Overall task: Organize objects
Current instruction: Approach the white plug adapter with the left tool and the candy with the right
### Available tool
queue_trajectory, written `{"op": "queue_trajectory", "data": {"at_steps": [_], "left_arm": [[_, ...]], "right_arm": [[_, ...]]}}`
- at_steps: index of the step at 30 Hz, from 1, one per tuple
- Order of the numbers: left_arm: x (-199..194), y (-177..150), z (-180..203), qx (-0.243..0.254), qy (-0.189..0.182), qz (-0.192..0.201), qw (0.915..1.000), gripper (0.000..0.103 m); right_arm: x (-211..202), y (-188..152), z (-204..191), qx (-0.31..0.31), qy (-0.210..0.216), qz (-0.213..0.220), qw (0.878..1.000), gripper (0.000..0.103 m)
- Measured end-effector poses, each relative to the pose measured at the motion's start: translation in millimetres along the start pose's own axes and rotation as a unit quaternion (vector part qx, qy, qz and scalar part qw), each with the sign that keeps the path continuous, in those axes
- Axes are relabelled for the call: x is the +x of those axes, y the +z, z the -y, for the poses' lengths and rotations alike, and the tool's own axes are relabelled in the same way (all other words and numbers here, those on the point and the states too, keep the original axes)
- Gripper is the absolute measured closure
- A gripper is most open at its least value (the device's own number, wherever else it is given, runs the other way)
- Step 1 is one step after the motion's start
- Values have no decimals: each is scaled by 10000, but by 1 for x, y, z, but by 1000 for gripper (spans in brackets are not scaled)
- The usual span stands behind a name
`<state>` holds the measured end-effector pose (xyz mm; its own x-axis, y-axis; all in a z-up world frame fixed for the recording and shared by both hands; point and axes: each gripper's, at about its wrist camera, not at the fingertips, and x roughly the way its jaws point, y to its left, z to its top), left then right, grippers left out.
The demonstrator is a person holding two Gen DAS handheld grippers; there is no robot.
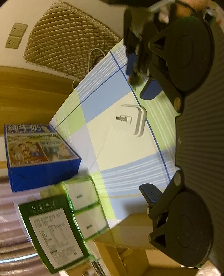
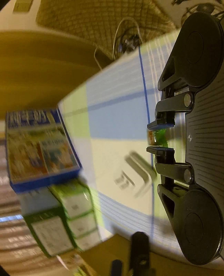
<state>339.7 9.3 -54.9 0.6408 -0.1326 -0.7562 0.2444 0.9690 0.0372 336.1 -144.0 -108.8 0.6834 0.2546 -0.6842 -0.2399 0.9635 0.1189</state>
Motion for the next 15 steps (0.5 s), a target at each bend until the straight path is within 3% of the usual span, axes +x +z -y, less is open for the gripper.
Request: {"op": "queue_trajectory", "data": {"at_steps": [3,6,13,15], "left_arm": [[14,7,7,93,-87,-94,9999,2],[29,14,14,196,-155,-79,9997,2],[58,19,22,396,-124,-253,9988,2],[63,16,25,473,-128,-274,9984,2]], "right_arm": [[-10,3,16,253,-188,95,9995,103],[-7,1,30,456,-304,-10,9985,103],[-3,-8,54,825,-62,-186,9964,102],[-4,-9,58,791,-167,-178,9966,94]]}}
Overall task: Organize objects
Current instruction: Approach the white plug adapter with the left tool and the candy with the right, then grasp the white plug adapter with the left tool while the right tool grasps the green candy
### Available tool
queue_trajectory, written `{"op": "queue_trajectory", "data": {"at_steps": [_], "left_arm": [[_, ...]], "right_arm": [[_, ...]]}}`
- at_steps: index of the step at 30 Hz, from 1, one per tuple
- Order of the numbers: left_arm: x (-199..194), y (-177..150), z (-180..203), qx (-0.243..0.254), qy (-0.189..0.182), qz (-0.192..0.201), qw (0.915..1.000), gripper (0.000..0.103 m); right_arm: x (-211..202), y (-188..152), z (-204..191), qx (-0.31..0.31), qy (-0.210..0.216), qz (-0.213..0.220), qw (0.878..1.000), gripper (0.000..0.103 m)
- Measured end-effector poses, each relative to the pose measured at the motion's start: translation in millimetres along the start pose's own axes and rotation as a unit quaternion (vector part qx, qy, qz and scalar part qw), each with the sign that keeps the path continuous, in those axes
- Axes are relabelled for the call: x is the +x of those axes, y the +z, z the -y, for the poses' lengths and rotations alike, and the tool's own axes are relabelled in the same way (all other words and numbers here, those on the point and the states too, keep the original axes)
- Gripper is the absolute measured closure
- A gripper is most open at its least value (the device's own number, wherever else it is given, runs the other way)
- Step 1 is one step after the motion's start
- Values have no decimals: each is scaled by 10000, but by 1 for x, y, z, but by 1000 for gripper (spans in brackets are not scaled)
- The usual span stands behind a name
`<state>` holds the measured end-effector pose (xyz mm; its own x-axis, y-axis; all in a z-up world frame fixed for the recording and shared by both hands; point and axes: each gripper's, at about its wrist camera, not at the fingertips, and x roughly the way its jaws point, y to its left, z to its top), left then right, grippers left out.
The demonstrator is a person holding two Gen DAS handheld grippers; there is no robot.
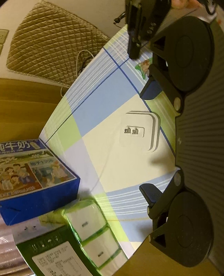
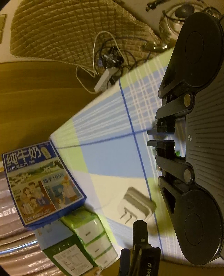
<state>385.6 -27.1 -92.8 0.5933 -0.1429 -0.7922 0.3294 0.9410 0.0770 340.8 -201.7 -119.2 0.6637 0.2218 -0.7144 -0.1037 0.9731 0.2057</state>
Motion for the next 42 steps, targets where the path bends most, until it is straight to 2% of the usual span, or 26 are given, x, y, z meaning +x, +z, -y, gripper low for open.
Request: {"op": "queue_trajectory", "data": {"at_steps": [1,3,5,9,14,16,17,18,22,26,28,30,34,42], "left_arm": [[2,-1,1,6,-14,-13,10000,2],[6,-3,1,-25,-15,-27,10000,2],[9,-5,-1,-73,17,-32,10000,2],[14,-8,-6,-156,69,-64,9998,2],[16,-7,-8,-203,81,-42,9998,2],[18,-7,-6,-187,71,-34,9998,2],[20,-7,-5,-169,53,-34,9998,2],[21,-7,-4,-157,24,-40,9999,3],[28,-7,0,-88,-83,-16,9999,9],[36,-4,5,-50,-186,-38,9998,17],[41,-3,7,-56,-227,-50,9997,25],[45,-3,8,-49,-209,-70,9997,26],[50,-6,8,-55,-212,-103,9997,41],[23,-23,10,-294,-101,-197,9993,42]], "right_arm": [[0,-1,2,2,1,2,10000,89],[0,-2,4,81,46,1,10000,64],[-1,-4,2,78,165,7,9998,61],[-2,-9,-17,-398,314,-65,9987,61],[4,-20,-41,-926,272,-181,9952,61],[6,-22,-47,-1099,135,-164,9937,67],[7,-22,-46,-1066,81,-154,9941,79],[8,-20,-43,-974,52,-156,9951,84],[3,-14,-26,-343,20,-40,9994,85],[2,-9,-19,-186,-124,36,9997,86],[3,-9,-17,-166,-142,4,9998,86],[2,-8,-17,-129,-125,-6,9998,86],[1,-9,-17,-138,-113,-7,9998,86],[-3,-8,-20,-145,-78,32,9999,86]]}}
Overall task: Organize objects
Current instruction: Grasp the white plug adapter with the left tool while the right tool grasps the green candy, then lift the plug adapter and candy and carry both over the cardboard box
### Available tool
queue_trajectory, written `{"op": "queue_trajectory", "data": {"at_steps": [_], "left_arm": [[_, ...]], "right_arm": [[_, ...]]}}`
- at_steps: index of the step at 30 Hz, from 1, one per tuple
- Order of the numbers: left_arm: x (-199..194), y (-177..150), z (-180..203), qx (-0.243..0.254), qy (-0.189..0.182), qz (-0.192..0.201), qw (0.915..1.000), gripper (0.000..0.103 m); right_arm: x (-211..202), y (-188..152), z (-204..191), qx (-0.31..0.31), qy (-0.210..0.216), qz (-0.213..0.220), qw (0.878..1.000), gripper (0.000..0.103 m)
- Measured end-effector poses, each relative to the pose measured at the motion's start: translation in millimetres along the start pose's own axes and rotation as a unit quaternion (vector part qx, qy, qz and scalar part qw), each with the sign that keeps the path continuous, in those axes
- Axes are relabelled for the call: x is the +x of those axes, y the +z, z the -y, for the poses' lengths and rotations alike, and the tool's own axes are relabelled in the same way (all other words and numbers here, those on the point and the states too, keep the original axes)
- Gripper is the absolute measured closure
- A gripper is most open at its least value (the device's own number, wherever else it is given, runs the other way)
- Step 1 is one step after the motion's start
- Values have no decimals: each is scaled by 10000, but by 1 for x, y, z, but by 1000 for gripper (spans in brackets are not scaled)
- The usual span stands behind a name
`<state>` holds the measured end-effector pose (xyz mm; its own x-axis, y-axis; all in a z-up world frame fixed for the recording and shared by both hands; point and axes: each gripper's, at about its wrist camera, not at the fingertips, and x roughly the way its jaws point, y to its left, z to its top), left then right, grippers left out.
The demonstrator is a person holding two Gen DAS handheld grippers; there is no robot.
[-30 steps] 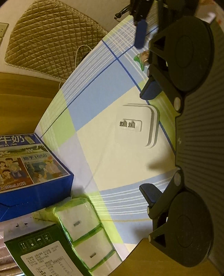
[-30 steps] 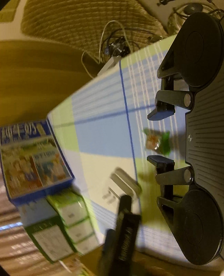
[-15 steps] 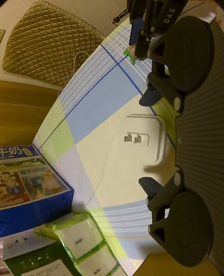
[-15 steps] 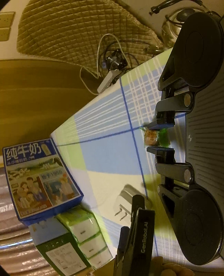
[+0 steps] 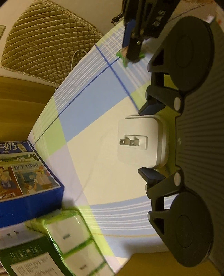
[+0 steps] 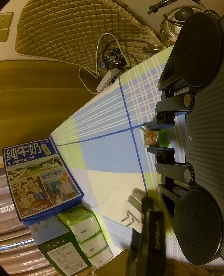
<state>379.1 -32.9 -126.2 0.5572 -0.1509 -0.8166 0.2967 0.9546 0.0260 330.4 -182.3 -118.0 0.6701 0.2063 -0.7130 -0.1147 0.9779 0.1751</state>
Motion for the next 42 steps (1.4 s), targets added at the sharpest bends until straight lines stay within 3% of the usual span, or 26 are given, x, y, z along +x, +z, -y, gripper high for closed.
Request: {"op": "queue_trajectory", "data": {"at_steps": [6,18,31,42], "left_arm": [[-37,-17,4,-78,28,75,9999,42],[-137,-56,15,-439,-69,482,9978,42],[-259,-117,11,-871,207,1085,9901,42],[-339,-175,-9,-1229,599,1371,9811,42]], "right_arm": [[-26,-1,-8,-84,55,141,9999,86],[-109,-41,-25,-71,153,174,9997,86],[-229,-73,-65,-360,603,594,9958,86],[-287,-97,-112,-755,986,723,9896,86]]}}
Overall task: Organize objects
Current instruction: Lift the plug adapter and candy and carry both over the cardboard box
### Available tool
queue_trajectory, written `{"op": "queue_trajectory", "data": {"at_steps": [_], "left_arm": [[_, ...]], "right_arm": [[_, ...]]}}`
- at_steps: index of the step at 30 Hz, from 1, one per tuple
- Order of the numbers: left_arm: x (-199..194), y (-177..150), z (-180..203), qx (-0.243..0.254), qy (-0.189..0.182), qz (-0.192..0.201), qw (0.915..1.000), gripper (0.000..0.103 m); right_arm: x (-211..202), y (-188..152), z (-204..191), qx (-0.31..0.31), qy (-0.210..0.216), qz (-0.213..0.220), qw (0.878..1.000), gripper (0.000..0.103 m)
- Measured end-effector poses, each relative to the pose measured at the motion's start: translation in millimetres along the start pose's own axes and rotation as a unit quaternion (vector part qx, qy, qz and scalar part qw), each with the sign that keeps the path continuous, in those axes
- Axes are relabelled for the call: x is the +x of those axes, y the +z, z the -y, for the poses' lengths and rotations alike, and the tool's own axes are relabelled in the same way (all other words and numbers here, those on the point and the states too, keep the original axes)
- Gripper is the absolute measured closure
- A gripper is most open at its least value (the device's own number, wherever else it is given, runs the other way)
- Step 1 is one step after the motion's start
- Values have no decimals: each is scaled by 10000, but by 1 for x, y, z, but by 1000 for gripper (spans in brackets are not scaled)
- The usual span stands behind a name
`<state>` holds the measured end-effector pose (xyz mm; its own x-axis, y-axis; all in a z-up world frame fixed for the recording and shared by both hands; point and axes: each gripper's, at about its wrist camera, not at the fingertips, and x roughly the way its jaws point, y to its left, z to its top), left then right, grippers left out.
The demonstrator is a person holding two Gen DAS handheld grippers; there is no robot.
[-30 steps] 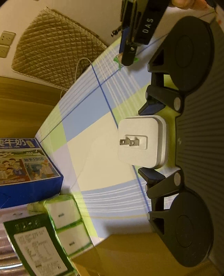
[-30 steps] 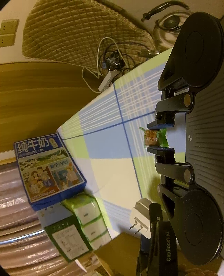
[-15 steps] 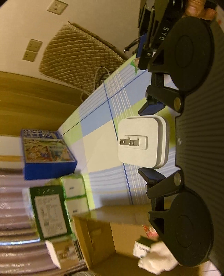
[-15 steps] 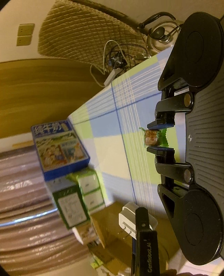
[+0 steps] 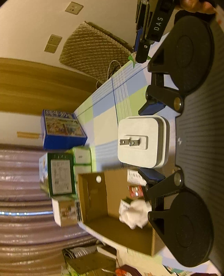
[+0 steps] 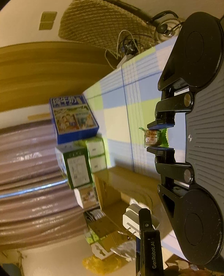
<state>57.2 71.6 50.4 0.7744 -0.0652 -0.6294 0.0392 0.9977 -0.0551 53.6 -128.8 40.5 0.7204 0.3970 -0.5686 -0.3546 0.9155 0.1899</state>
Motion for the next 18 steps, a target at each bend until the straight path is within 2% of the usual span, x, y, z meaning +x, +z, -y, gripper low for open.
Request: {"op": "queue_trajectory", "data": {"at_steps": [9,18], "left_arm": [[-37,-24,-38,-174,492,-31,9986,42],[-55,-38,-73,-471,770,-58,9959,42]], "right_arm": [[-3,-10,-50,-350,464,-102,9983,86],[3,-14,-92,-718,821,-164,9939,86]]}}
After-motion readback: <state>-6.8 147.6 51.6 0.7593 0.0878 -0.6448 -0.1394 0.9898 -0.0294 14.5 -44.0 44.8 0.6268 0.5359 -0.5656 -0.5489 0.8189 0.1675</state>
